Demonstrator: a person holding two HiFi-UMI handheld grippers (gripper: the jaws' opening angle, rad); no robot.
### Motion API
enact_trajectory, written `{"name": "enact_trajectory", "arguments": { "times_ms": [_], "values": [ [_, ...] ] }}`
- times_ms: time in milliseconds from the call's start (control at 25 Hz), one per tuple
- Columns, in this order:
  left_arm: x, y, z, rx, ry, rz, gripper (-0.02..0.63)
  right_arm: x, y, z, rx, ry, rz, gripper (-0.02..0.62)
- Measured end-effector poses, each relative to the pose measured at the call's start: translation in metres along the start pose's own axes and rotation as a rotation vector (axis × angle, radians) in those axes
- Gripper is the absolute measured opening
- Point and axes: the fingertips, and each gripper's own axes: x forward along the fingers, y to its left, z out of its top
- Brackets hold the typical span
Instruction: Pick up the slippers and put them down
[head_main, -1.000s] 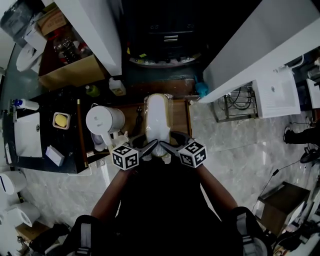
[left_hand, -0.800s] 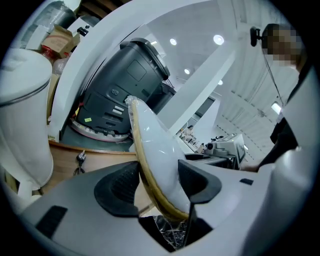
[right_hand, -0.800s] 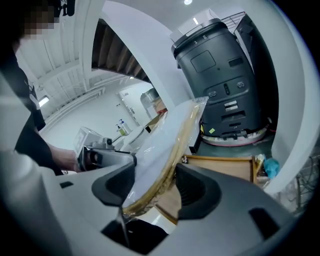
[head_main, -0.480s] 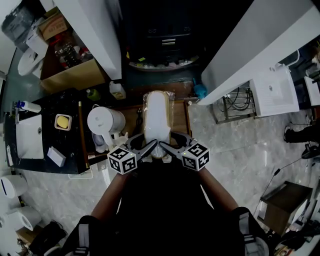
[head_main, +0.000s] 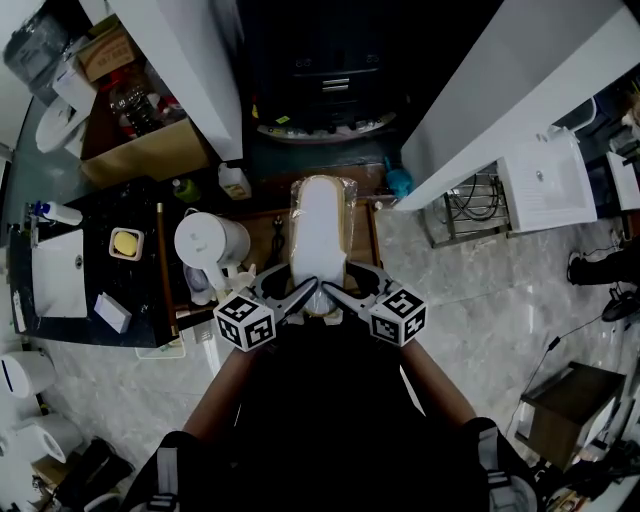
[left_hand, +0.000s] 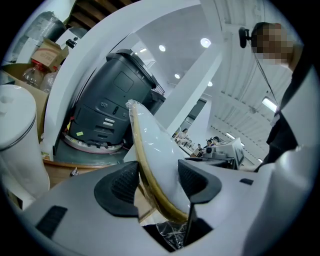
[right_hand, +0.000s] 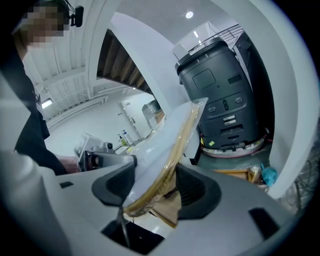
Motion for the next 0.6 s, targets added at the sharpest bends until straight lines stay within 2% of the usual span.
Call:
{"name": "enact_trajectory", "arguments": {
  "times_ms": [600],
  "values": [
    [-0.0019, -0.0065, 0.0014, 0.026, -0.005, -0.013, 0.247, -0.0056, 0.0039, 0.0009, -0.015, -0.027, -0.006, 0.261]
  ]
}}
